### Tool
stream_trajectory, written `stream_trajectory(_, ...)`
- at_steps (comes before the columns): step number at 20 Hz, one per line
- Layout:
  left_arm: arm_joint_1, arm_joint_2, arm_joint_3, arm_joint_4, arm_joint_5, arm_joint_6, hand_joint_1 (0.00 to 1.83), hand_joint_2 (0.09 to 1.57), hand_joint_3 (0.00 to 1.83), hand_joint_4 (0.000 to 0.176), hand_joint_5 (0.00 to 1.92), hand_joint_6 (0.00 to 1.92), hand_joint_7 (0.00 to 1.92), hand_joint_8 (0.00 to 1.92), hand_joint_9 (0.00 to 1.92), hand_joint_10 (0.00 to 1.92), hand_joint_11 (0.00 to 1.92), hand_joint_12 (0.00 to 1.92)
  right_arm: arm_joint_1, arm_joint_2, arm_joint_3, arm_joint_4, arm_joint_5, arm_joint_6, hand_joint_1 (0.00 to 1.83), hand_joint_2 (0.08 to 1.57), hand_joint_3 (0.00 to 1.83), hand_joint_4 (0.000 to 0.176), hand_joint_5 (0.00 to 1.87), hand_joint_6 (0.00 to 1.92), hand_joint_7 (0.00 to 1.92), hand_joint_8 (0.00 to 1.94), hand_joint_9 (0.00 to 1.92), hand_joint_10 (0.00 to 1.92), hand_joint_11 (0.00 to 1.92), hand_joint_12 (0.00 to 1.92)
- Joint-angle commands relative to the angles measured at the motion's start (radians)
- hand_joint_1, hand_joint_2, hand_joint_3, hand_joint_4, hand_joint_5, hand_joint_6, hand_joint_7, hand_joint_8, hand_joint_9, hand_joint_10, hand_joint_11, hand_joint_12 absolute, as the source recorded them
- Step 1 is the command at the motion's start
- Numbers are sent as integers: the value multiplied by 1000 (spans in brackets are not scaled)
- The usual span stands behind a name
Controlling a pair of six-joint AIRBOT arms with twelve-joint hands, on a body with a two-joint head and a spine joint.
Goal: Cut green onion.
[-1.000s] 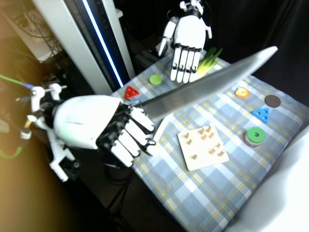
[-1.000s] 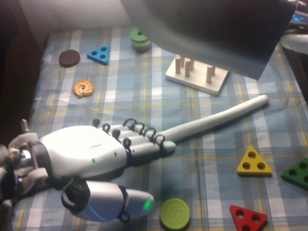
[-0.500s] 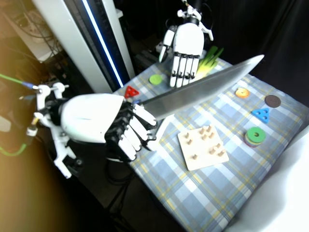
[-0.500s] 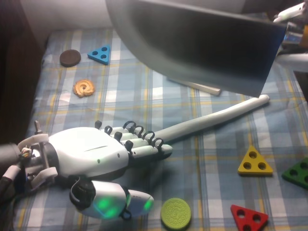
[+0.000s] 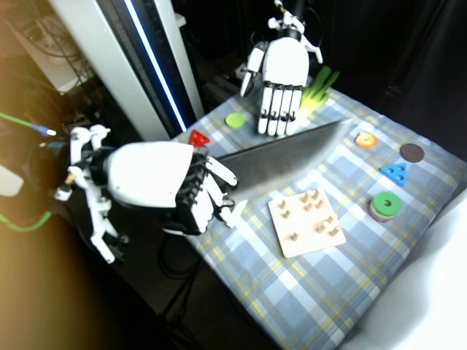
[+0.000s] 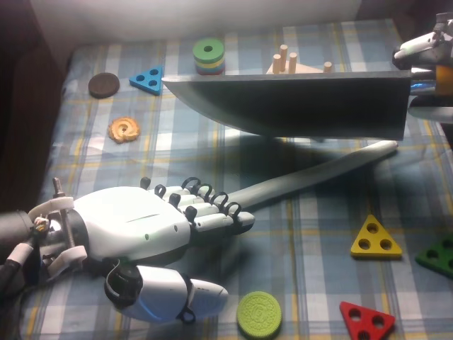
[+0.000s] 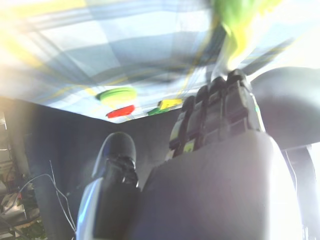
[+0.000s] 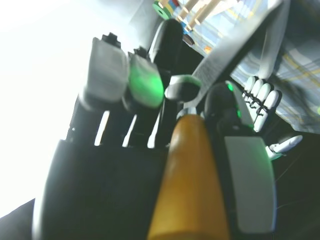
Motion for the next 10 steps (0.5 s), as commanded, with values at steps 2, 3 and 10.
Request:
stream_trajectory(2, -7, -11, -1, -9, -46, -6, 0, 1308, 0, 0, 0, 0, 0, 0, 0, 0, 0, 0, 17, 10, 0, 64, 154, 7, 542, 1468, 1, 65, 749, 1921, 1221, 1941, 1394, 1921, 1393, 1921)
stream_trajectory(3, -7, -11, -1, -12, -46, -6, 0, 1304, 0, 0, 0, 0, 0, 0, 0, 0, 0, 0, 17, 10, -1, 82, 177, 7, 542, 1476, 3, 77, 698, 1921, 1181, 1941, 1360, 1921, 1365, 1921)
stream_trajectory(10, -7, -11, 3, -24, -46, -7, 0, 1301, 0, 0, 0, 0, 0, 0, 0, 0, 0, 0, 15, -2, -22, 183, 337, 29, 405, 1477, 0, 56, 796, 1921, 1111, 1941, 1235, 1921, 1257, 1921)
